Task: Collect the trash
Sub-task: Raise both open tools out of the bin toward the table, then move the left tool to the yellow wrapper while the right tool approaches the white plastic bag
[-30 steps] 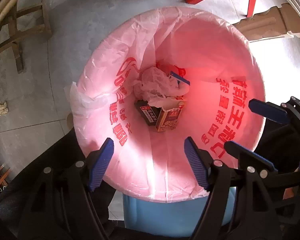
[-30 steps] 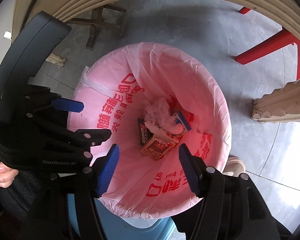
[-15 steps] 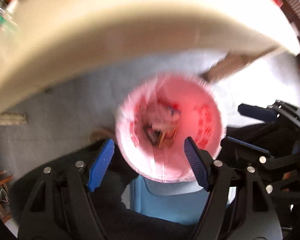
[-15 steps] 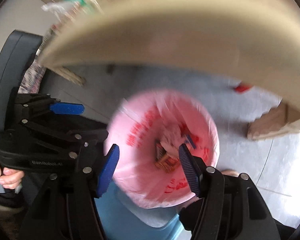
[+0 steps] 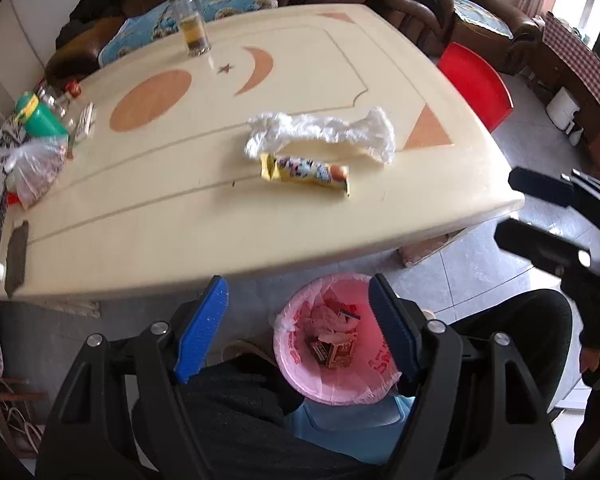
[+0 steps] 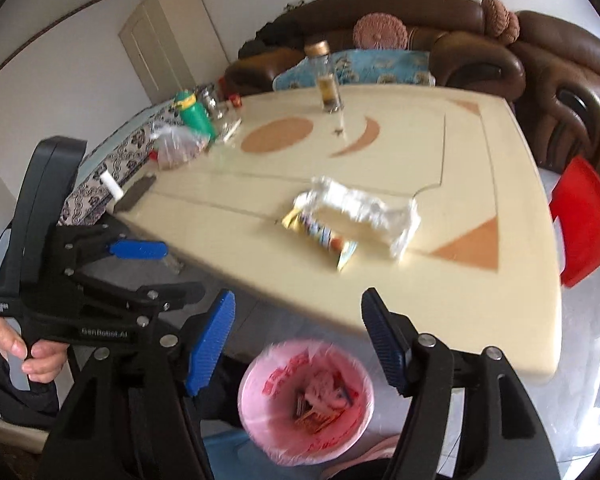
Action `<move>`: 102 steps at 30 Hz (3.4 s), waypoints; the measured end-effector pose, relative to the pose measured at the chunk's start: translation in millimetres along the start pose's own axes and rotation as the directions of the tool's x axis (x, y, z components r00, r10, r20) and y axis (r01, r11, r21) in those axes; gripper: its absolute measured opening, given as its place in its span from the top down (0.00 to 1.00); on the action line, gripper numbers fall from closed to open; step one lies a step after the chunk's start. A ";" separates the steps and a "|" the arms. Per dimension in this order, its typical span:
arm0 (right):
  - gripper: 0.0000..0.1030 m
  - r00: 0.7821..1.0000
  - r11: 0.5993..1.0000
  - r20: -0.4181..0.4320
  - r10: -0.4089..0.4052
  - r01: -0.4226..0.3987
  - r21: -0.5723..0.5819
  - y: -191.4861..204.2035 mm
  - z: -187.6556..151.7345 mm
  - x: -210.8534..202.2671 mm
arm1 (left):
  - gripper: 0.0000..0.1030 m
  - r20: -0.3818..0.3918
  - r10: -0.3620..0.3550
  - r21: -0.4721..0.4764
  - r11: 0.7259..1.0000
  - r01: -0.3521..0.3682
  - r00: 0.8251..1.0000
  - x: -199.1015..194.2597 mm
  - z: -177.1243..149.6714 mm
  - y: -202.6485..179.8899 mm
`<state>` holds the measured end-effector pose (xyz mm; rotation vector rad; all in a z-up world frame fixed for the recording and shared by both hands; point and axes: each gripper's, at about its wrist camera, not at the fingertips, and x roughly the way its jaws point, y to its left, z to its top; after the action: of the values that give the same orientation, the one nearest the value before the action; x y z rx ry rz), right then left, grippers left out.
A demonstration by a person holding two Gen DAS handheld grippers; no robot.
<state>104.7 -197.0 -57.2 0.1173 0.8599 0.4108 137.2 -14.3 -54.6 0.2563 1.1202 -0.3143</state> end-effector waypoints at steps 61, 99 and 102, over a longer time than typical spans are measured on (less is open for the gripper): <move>0.37 0.978 0.989 -0.182 -0.101 0.079 -0.121 -96.4 72.9 170.3 | 0.31 -0.258 -0.190 -0.593 0.805 0.000 0.947 176.2 82.0 48.8; 0.88 0.969 0.946 -0.080 -0.235 0.209 -0.250 -99.7 48.6 196.7 | 0.73 -0.229 -0.166 -0.604 0.797 -0.006 0.959 184.5 130.7 16.2; 0.89 0.968 0.947 -0.077 -0.237 0.213 -0.241 -101.4 49.4 193.7 | 0.73 -0.218 -0.168 -0.582 0.813 0.010 0.961 182.1 135.3 14.2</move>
<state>285.2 -209.8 -189.6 -0.2192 0.9113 0.3010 328.5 -70.7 -163.4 -0.3108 1.4386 -0.0072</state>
